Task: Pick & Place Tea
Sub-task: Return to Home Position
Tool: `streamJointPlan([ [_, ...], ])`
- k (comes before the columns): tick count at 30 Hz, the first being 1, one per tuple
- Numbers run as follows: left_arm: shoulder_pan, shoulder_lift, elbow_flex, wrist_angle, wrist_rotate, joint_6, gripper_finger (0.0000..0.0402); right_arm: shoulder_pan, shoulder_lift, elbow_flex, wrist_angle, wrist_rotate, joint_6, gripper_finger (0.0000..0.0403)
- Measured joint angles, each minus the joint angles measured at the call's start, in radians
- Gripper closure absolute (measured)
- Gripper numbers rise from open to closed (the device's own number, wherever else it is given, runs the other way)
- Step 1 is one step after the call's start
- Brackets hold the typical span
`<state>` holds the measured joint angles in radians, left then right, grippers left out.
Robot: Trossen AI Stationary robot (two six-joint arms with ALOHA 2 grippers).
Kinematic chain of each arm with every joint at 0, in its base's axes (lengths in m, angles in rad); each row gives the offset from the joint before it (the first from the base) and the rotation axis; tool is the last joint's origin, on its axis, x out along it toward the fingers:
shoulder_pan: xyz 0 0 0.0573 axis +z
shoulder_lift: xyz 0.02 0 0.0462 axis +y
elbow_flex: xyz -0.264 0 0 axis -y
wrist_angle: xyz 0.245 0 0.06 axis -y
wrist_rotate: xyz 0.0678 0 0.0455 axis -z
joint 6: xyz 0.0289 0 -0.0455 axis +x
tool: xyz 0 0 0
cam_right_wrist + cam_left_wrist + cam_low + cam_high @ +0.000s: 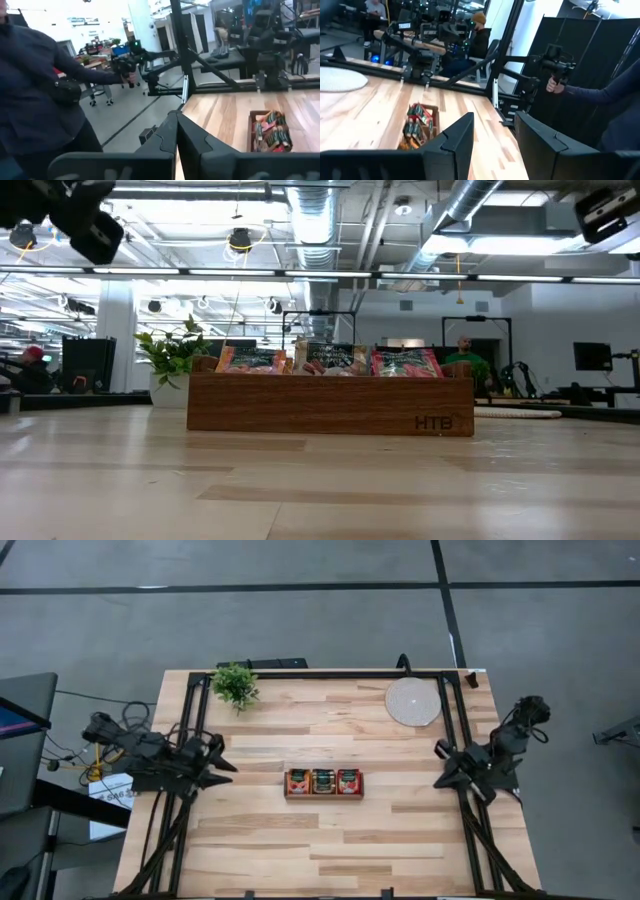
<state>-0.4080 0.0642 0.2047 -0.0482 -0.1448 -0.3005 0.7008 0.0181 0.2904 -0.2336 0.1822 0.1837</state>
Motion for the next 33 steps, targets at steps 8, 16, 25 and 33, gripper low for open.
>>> streamJointPlan([
  [8, 0.002, 0.000, -0.069, 0.063, 0.000, -0.029, 0.0266, -0.048, -0.015, -0.219, 0.263, -0.028, 0.079, 0.0403],
  [16, 0.003, 0.000, -0.069, 0.052, -0.056, -0.003, 0.0266, -0.145, -0.015, -0.282, 0.306, -0.068, 0.041, 0.0403],
  [25, 0.032, 0.000, -0.069, 0.043, -0.095, 0.001, 0.0266, -0.400, -0.015, -0.283, 0.267, -0.203, 0.020, 0.0403],
  [33, 0.136, 0.000, -0.069, 0.045, -0.094, 0.052, 0.0266, -0.662, -0.015, -0.283, 0.286, -0.436, 0.019, 0.0403],
])
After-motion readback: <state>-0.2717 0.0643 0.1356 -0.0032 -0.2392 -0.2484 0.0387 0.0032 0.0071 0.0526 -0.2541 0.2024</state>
